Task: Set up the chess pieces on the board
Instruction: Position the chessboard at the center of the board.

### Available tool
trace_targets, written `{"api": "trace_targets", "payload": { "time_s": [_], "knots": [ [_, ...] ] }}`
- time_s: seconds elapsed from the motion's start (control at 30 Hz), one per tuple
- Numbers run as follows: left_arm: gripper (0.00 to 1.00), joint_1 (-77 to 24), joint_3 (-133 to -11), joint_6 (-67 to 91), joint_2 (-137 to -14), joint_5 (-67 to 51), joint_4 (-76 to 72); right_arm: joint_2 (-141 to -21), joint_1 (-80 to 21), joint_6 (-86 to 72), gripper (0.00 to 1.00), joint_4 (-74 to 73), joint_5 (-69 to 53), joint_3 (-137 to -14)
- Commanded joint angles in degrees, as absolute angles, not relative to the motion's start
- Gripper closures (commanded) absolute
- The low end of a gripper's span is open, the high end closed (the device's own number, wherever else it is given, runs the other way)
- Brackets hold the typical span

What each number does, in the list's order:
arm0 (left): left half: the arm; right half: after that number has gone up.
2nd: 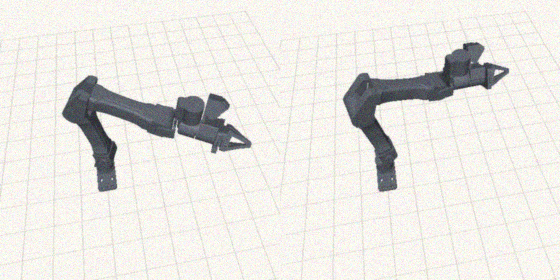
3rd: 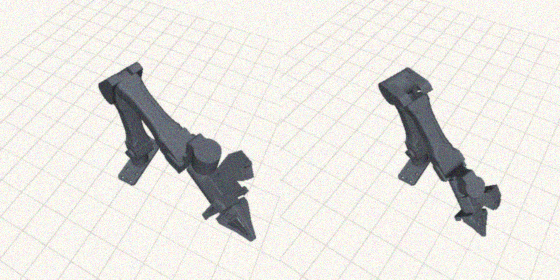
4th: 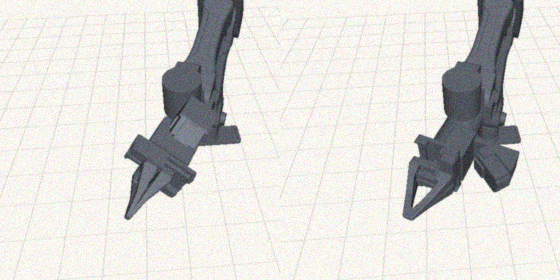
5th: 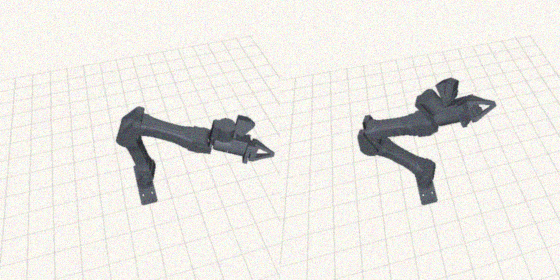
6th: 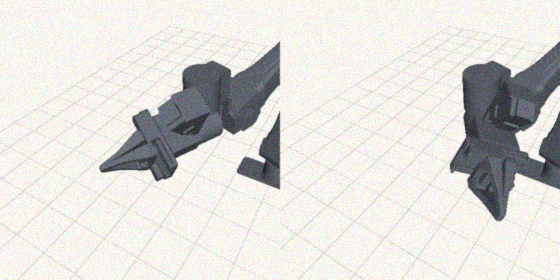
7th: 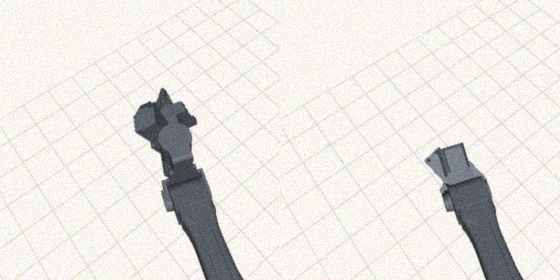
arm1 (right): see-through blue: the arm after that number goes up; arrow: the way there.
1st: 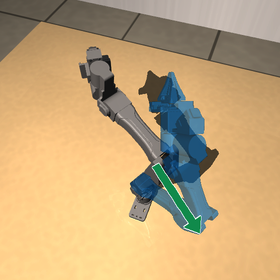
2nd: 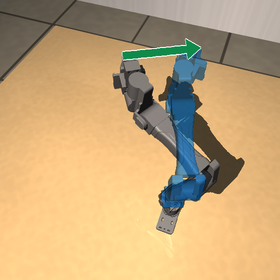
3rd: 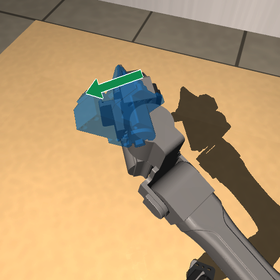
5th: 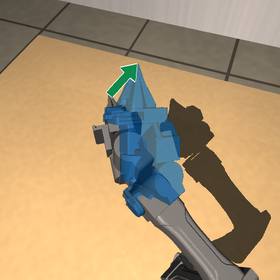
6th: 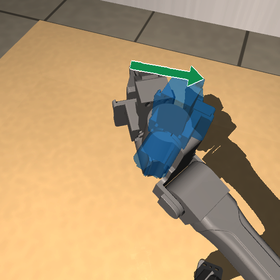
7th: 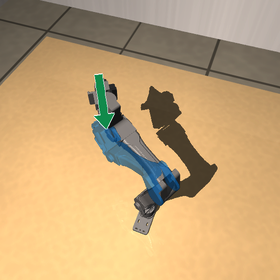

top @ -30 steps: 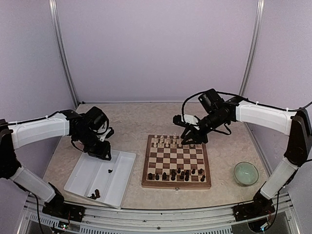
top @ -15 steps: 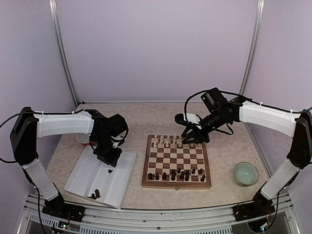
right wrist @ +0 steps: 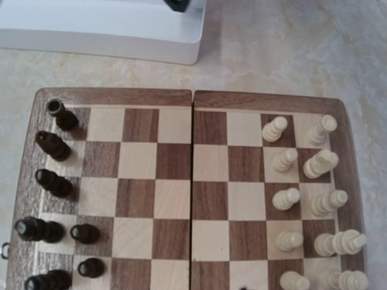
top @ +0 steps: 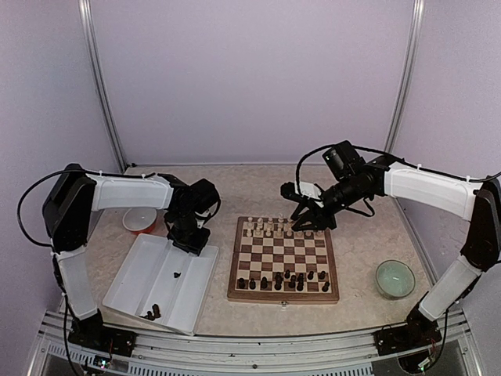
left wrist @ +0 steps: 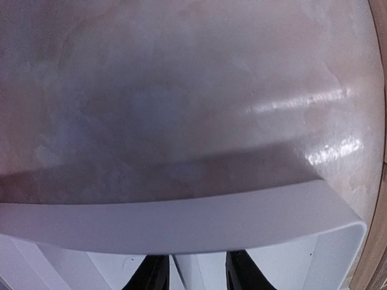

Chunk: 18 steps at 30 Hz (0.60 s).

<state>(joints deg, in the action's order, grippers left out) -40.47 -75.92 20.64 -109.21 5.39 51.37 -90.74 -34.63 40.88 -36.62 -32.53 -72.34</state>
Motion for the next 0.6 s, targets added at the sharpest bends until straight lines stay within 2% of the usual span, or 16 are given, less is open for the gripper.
{"api": "trace_targets", "payload": {
  "time_s": [0.0, 0.27, 0.43, 0.57],
  "knots": [
    [0.66, -37.5, -78.1, 24.3, -111.4, 7.4, 46.7, -91.1, -34.1, 40.8, 0.67, -36.4, -32.7, -71.5],
    [0.65, -31.5, -77.0, 27.7, -107.6, 4.2, 35.0, -92.0, -34.1, 40.5, 0.67, -36.8, -32.8, -71.9],
    [0.62, -33.1, -77.8, 24.8, -105.6, 3.9, 41.0, -92.1, -34.1, 40.3, 0.67, -37.2, -33.3, -72.0],
    [0.61, -35.4, -72.7, 25.1, -100.5, 4.6, 44.2, -92.3, -34.1, 40.7, 0.67, -37.3, -33.3, -72.0]
  ]
}}
